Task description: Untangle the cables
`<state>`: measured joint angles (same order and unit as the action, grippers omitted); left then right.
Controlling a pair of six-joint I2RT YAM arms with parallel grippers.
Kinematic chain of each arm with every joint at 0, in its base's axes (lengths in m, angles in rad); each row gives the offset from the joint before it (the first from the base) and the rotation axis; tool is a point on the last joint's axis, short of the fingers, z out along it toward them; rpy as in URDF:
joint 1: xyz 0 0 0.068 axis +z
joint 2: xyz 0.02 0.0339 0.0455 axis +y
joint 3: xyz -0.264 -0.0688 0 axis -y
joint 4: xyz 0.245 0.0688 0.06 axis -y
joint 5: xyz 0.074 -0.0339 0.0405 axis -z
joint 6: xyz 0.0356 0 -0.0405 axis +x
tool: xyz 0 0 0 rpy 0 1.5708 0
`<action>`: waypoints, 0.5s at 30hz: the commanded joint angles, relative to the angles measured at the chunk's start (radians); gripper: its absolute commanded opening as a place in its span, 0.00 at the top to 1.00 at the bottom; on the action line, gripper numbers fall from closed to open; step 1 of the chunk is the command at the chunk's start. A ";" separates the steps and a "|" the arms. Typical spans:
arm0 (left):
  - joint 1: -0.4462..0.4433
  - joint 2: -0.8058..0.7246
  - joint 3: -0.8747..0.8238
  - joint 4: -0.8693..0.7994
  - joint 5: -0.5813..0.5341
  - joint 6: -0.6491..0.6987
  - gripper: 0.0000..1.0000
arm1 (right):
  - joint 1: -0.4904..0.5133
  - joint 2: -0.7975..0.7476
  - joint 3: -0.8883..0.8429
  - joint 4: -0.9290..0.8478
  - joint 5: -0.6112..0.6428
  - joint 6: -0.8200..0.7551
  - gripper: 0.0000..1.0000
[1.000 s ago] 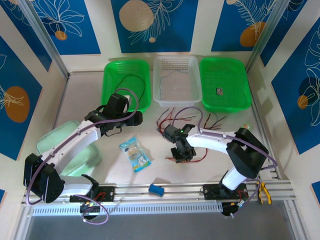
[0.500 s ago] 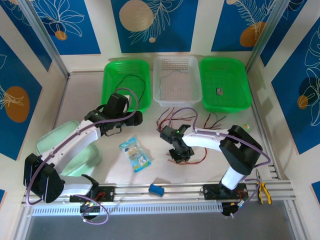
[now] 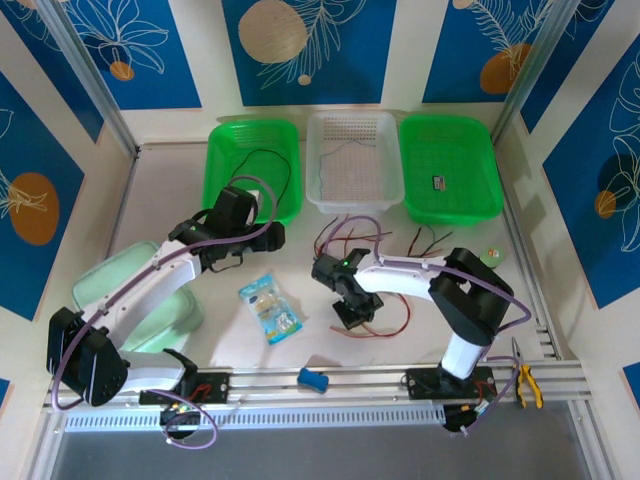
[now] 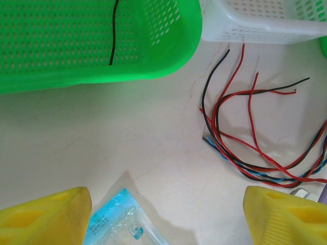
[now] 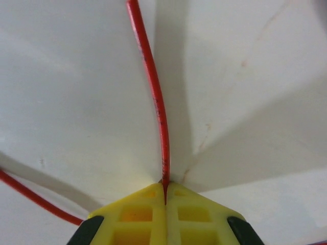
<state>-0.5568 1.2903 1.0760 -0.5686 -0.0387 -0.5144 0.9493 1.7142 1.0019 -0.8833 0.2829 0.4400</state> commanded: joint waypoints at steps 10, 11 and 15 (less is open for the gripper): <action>-0.006 -0.045 0.052 -0.045 -0.034 0.031 0.22 | 0.010 -0.313 0.125 0.007 0.026 -0.008 1.00; -0.005 -0.045 0.060 -0.047 -0.036 0.038 0.22 | 0.001 -0.347 0.134 0.020 0.013 -0.004 1.00; -0.004 -0.041 0.092 -0.072 -0.088 0.084 0.21 | -0.037 -0.462 0.158 0.087 -0.037 0.006 1.00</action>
<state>-0.5568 1.2697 1.1225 -0.6044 -0.0757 -0.4801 0.9321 1.3060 1.1343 -0.8303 0.2916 0.4301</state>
